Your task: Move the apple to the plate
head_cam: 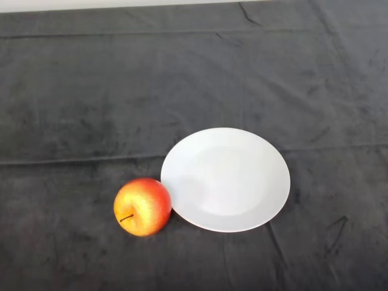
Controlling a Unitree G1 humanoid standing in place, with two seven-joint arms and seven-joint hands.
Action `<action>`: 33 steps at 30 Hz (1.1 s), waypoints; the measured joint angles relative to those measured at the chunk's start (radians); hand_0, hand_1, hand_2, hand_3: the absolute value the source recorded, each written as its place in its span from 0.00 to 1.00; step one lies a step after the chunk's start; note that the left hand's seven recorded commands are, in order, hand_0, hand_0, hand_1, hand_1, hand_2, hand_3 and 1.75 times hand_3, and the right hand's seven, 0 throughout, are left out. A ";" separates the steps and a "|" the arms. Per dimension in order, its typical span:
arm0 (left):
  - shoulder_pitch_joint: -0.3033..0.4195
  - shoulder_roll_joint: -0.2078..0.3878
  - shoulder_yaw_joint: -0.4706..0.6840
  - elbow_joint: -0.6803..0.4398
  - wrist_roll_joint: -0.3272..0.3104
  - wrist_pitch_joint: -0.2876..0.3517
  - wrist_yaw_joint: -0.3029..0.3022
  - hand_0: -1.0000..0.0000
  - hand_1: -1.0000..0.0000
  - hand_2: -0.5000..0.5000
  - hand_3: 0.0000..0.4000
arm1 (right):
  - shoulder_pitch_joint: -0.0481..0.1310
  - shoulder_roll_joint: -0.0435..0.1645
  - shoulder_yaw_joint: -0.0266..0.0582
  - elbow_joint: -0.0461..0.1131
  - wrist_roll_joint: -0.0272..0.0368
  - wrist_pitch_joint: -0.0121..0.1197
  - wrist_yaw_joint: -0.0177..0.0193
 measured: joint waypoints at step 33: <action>0.181 -0.078 -0.184 -0.612 0.074 0.391 -0.009 1.00 1.00 0.50 0.00 | -0.002 0.000 -0.0002 -0.001 0.0000 -0.009 0.0062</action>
